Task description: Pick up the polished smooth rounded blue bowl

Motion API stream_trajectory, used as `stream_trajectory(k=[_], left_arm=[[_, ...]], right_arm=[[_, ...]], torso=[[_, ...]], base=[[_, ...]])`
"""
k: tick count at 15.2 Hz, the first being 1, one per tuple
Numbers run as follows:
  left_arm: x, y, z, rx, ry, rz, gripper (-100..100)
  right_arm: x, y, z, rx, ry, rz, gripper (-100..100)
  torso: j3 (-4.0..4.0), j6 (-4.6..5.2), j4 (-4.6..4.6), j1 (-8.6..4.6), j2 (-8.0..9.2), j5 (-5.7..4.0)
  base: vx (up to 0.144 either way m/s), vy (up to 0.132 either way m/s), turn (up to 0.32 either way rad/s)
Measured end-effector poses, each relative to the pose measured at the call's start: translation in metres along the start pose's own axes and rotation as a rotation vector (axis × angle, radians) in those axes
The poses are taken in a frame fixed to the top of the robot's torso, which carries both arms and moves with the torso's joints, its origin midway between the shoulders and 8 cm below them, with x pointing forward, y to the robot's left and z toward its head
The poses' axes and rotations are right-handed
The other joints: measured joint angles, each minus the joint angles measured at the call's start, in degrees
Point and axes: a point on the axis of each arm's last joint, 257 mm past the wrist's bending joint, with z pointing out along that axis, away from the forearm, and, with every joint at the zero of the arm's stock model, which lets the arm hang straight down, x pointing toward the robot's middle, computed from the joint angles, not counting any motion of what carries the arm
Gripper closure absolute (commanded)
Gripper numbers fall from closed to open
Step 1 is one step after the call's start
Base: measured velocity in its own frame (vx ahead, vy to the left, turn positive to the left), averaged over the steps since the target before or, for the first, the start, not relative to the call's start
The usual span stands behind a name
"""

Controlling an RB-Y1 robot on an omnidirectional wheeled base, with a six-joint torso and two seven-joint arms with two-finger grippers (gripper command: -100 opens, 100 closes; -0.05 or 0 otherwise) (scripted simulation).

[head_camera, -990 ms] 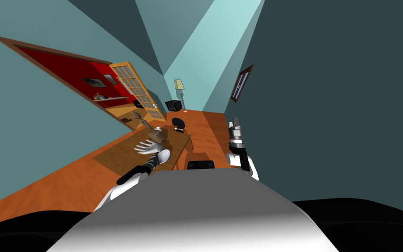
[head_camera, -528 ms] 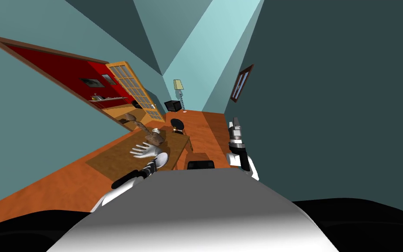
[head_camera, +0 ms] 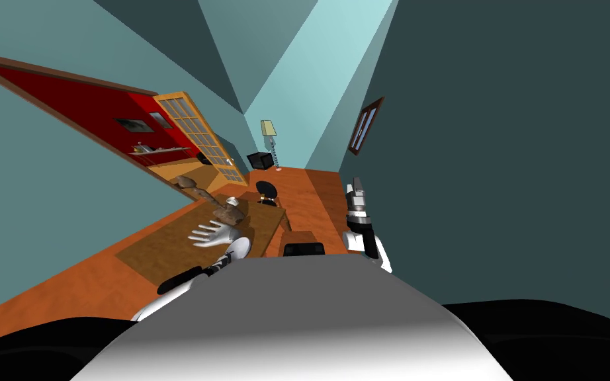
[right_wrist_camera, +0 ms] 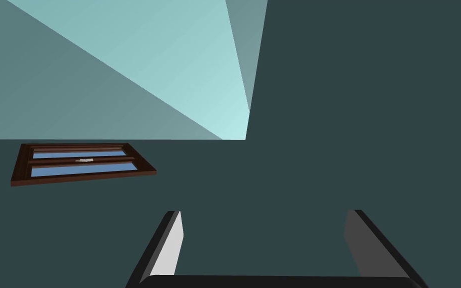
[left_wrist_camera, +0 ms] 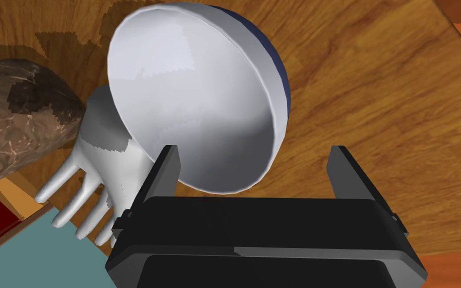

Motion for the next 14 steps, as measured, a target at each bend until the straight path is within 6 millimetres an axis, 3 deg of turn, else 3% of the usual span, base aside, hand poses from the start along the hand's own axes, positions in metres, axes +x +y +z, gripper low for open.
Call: stream_trajectory(k=[8, 14], left_arm=[[-0.019, 0.052, -0.004, -0.166, -0.002, -0.068, -100], [-0.026, 0.080, -0.010, -0.255, 0.003, -0.108, -100]], right_arm=[[0.000, 0.000, 0.000, 0.000, 0.000, 0.000, 0], [0.000, 0.000, 0.000, 0.000, 0.000, 0.000, 0]], torso=[[0.03, 0.00, 0.01, -0.01, 0.04, 0.00], [0.08, 0.00, 0.03, 0.00, 0.14, 0.00]], base=[[0.083, -0.003, -0.020], [0.059, 0.003, -0.016]])
